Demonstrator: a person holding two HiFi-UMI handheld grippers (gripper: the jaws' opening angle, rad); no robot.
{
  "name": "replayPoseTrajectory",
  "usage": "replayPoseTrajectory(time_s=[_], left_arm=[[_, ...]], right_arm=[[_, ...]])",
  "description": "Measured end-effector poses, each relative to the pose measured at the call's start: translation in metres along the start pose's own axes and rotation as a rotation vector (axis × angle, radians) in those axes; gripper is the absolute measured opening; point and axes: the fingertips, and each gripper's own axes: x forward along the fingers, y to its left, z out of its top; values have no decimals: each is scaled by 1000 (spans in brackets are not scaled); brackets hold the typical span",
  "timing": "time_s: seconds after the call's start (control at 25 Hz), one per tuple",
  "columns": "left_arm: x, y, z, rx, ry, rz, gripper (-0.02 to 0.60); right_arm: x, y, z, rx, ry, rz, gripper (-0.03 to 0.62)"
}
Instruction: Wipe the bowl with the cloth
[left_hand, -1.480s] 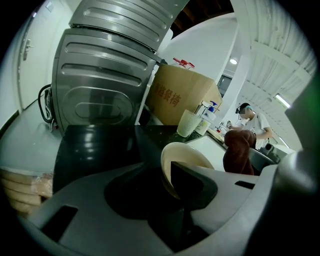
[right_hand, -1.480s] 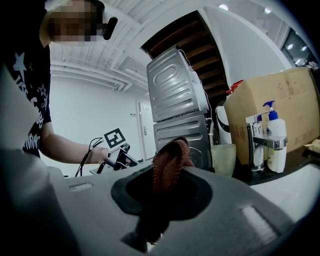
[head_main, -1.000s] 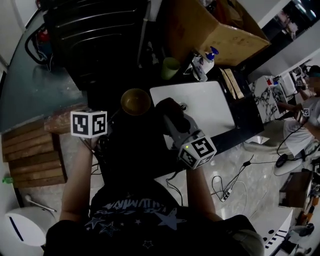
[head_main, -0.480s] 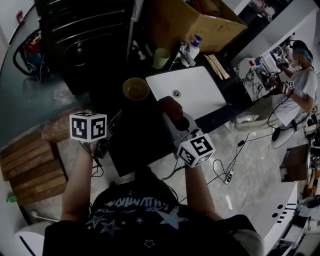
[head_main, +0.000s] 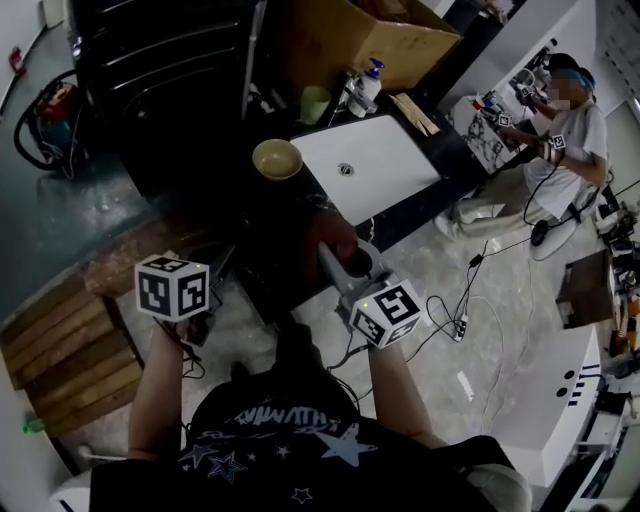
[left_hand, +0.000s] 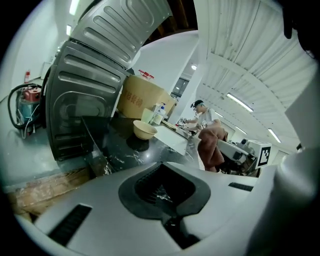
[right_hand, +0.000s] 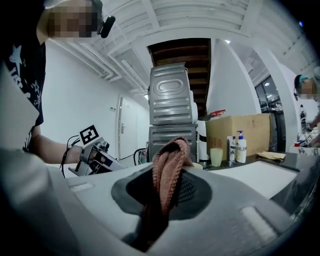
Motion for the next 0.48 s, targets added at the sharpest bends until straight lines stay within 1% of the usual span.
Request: replayPoseTrajectory(time_s=[0.24,0.36,0.48], left_arm=[[-28,-14,-30,21,26,-81,8],[-36,-23,-39,43,38,-109,6],[-39,-30,-44,41,31,-125,8]], right_arm=[[-26,41,-18,42,36,-50,60],[-36,50,-25,50,61,-61,60],[-43,52,-31,56,76,-68,60]])
